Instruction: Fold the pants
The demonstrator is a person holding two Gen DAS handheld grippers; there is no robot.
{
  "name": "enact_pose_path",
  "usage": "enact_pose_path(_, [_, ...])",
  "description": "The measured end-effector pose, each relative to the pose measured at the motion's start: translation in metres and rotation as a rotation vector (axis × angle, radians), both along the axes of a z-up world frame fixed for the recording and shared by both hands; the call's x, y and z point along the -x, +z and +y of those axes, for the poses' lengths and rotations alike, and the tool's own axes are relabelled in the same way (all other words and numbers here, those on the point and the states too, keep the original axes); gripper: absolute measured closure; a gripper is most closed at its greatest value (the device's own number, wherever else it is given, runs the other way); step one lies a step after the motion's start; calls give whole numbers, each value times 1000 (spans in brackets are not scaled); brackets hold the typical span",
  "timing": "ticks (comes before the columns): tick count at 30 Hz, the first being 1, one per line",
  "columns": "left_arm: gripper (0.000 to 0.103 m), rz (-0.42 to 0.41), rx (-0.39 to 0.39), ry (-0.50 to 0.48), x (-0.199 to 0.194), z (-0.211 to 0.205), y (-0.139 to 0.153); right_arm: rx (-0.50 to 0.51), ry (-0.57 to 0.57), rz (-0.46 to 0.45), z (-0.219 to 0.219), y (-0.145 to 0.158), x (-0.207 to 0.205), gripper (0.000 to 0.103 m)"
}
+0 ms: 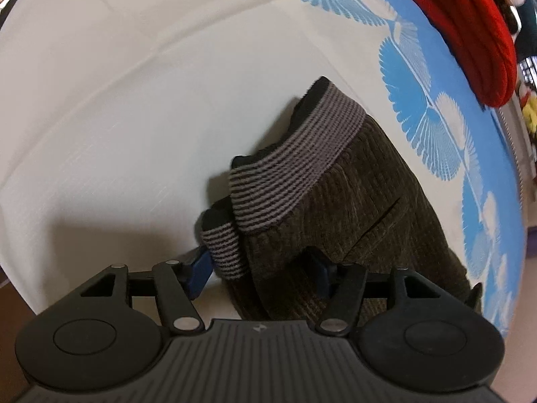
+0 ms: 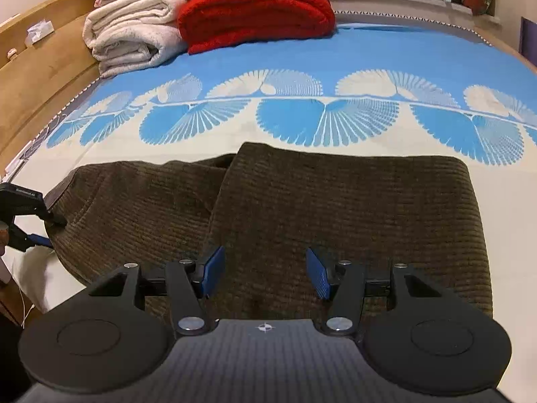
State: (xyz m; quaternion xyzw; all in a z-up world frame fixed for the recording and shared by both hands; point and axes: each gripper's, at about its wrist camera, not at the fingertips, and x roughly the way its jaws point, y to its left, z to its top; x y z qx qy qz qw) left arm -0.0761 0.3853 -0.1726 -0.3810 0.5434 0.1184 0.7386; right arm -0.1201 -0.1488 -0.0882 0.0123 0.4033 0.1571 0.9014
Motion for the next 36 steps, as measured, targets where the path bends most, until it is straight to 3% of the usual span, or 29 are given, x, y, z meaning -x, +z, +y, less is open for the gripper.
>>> enact_pose_path(3, [37, 6, -25, 15, 0, -5, 1, 22, 8, 34, -2, -5, 0, 47])
enact_pose_path(8, [64, -8, -149, -15, -1, -21, 14, 177, 16, 187, -1, -36, -5, 46])
enact_pose_path(10, [70, -45, -215, -25, 2, -31, 29, 197, -8, 225, -7, -44, -7, 46])
enact_pose_path(14, [76, -239, -423, -101, 3, -76, 86, 33, -92, 188, -32, -27, -11, 46])
enact_pose_path(19, [81, -524, -592, -273, 3, -175, 149, -190, -252, 131, -83, -8, -9, 46])
enact_pose_path(22, [84, -697, -622, -396, 7, -248, 174, -309, -328, 129, -116, -4, -5, 45])
enact_pose_path(24, [103, -861, -574, -536, 17, -303, 187, -394, -375, 132, -137, -3, -4, 45])
enact_pose_path(26, [103, -1004, -516, -705, 31, -358, 191, -484, -425, 126, -160, -4, -2, 45])
enact_pose_path(27, [103, -1029, -504, -799, 36, -385, 186, -533, -446, 123, -172, -5, 0, 43])
enact_pose_path(29, [99, -894, -452, -1072, 31, -437, 160, -597, -476, 131, -189, -10, -3, 38])
enact_pose_path(30, [99, -867, -481, -1109, 32, -449, 151, -609, -493, 146, -196, -14, -5, 37])
enact_pose_path(32, [94, -877, -570, -1095, 30, -454, 149, -603, -517, 176, -203, -20, -8, 37])
enact_pose_path(36, [92, -712, -490, -905, -13, -416, 146, -615, -462, 197, -198, -24, -20, 35])
